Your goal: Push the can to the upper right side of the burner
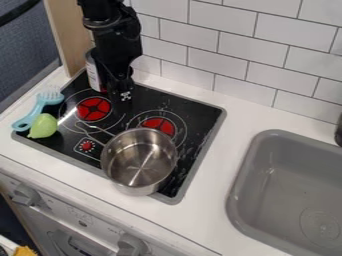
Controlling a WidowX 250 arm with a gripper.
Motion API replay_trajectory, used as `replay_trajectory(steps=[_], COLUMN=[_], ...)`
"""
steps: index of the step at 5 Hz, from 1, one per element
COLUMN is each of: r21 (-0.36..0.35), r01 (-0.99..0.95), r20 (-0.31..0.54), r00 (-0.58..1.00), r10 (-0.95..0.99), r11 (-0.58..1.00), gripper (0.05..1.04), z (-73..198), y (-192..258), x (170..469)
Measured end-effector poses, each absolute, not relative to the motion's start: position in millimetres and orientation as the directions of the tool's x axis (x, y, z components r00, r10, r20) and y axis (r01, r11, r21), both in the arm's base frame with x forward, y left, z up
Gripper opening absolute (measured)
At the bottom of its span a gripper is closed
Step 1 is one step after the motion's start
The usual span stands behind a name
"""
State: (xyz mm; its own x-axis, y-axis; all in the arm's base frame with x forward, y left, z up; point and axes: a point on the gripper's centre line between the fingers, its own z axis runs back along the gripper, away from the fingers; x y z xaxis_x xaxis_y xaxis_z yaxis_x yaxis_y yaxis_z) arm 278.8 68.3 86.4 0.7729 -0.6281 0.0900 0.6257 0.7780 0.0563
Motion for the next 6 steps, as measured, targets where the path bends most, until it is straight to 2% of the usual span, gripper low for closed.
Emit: replay_trajectory(steps=[1, 2, 4, 5, 6], r21=[0.029, 0.042, 0.142, 0.231, 0.258], r01=[0.631, 0.636, 0.640, 0.670, 0.687], r20=[0.073, 0.088, 0.089, 0.016, -0.011], r00=[0.772, 0.766, 0.751, 0.722, 0.705], r10=[-0.631, -0.637, -0.654, -0.692, -0.709], r11=[0.775, 0.770, 0.755, 0.705, 0.679], gripper=[1.001, 1.001, 1.001, 1.001, 1.001], z=[79, 87, 101, 100, 95], y=[67, 85, 132, 161, 181], x=[277, 284, 296, 299, 308])
